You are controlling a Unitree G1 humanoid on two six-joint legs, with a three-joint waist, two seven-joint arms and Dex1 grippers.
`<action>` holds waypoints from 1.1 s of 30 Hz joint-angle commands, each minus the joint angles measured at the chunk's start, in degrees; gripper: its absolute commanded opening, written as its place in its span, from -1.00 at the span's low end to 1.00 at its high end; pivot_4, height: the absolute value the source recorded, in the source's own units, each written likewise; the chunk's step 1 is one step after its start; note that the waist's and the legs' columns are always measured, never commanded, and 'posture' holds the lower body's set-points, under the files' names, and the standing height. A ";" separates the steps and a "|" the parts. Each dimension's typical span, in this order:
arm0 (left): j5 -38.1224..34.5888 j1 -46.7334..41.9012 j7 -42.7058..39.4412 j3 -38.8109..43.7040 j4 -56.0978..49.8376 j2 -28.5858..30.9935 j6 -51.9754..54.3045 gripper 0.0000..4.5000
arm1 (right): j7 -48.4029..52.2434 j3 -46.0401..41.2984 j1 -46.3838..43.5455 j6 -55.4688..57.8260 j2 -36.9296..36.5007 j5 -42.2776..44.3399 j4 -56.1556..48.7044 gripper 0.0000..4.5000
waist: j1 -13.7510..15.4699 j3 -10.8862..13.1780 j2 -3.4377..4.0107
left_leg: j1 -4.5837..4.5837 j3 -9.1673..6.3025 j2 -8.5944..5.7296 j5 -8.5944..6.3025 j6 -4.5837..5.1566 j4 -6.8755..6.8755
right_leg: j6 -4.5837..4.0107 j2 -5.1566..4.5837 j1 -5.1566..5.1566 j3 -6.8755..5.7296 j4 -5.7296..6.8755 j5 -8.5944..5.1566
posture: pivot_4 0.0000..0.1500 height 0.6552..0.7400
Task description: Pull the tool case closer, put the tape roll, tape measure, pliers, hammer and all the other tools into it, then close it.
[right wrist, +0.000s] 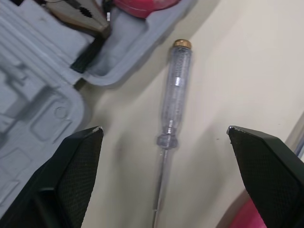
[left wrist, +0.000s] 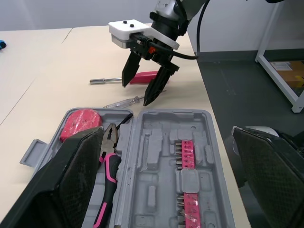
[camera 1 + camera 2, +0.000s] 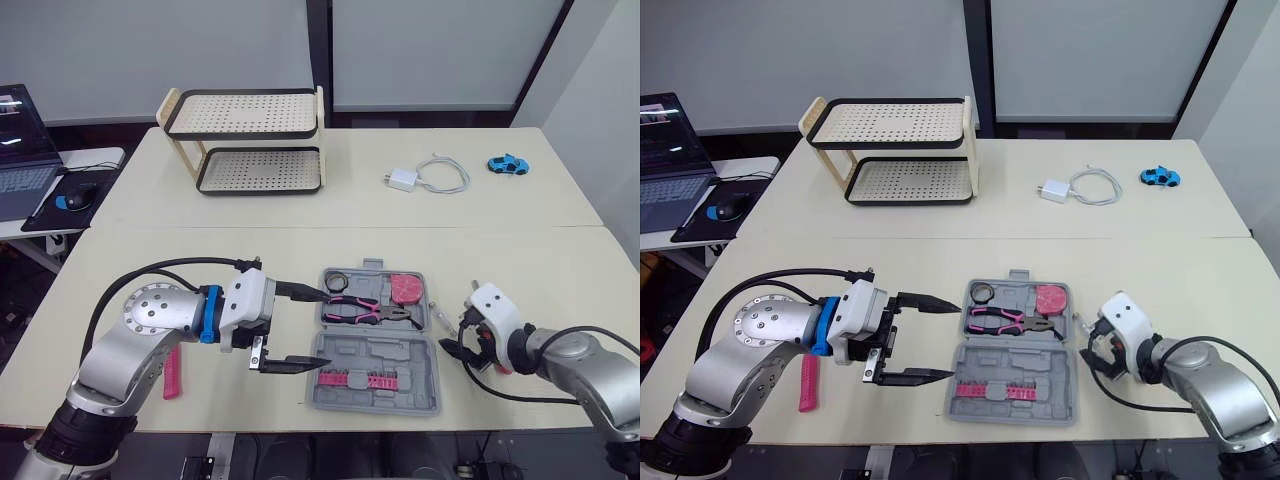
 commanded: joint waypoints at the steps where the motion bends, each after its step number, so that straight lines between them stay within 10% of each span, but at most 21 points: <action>1: -0.98 -0.01 -0.48 0.57 -1.26 0.54 -0.27 1.00 | -0.27 0.79 -0.28 -2.41 0.87 -1.76 1.01 0.99 | -0.01 0.00 0.00 | 0.00 0.00 0.00 0.00 0.00 0.00 | 0.00 0.01 0.00 -0.01 0.00 0.00 | 1.00 1.00; 6: -0.80 0.01 -0.62 0.54 -1.26 0.44 -0.30 1.00 | -0.18 1.76 -0.28 -3.21 1.67 -3.29 2.26 0.71 | -0.01 0.00 0.00 | 0.00 0.01 0.00 0.00 0.00 0.00 | 0.00 0.01 -0.01 0.01 0.00 0.00 | 1.00 1.00; 17: -0.09 0.56 -0.66 0.67 -0.57 0.46 -1.20 1.00 | -1.70 1.71 -0.80 -0.94 3.55 -4.91 2.32 -0.93 | -0.01 0.00 0.00 | 0.01 0.00 0.00 0.00 0.00 0.01 | 0.00 0.00 0.00 0.01 0.00 0.00 | 1.00 1.00; 33: 1.00 7.30 -4.92 7.64 4.37 8.14 -4.21 1.00 | 3.77 -7.86 -6.53 16.66 -2.01 6.46 -18.32 -0.93 | -0.06 0.03 0.10 | 0.01 -0.01 0.04 -0.01 0.01 -0.03 | 0.00 0.00 -0.05 0.03 0.01 0.00 | 1.00 1.00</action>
